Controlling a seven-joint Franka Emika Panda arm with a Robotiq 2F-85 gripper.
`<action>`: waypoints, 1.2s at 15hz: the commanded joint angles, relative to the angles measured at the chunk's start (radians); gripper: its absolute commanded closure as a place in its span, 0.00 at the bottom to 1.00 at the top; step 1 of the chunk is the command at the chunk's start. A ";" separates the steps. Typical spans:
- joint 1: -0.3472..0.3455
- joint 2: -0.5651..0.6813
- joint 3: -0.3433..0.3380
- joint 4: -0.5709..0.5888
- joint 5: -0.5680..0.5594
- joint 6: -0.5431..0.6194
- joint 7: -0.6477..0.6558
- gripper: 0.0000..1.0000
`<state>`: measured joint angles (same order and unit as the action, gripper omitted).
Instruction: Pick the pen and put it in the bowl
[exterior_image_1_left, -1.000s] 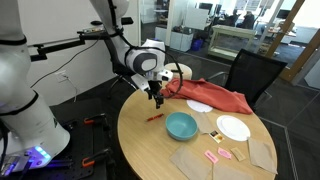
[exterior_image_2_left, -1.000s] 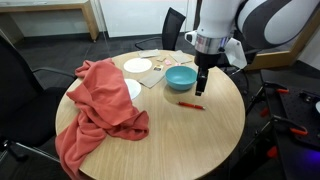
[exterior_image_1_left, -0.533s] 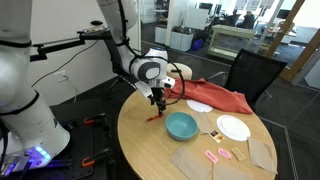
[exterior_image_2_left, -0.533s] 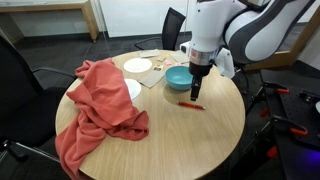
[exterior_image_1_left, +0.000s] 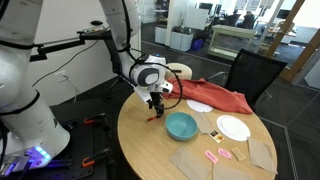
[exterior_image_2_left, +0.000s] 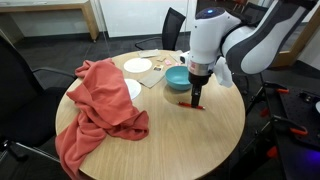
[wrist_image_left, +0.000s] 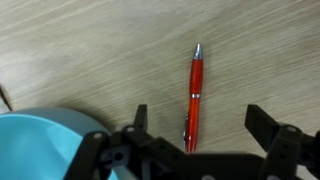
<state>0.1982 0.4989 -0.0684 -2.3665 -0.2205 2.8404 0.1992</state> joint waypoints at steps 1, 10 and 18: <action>0.028 0.031 -0.022 0.021 0.011 0.033 0.013 0.00; 0.025 0.113 -0.016 0.096 0.040 0.016 0.005 0.00; 0.031 0.148 -0.017 0.145 0.051 0.006 0.002 0.66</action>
<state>0.2094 0.6344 -0.0725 -2.2456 -0.1921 2.8513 0.1992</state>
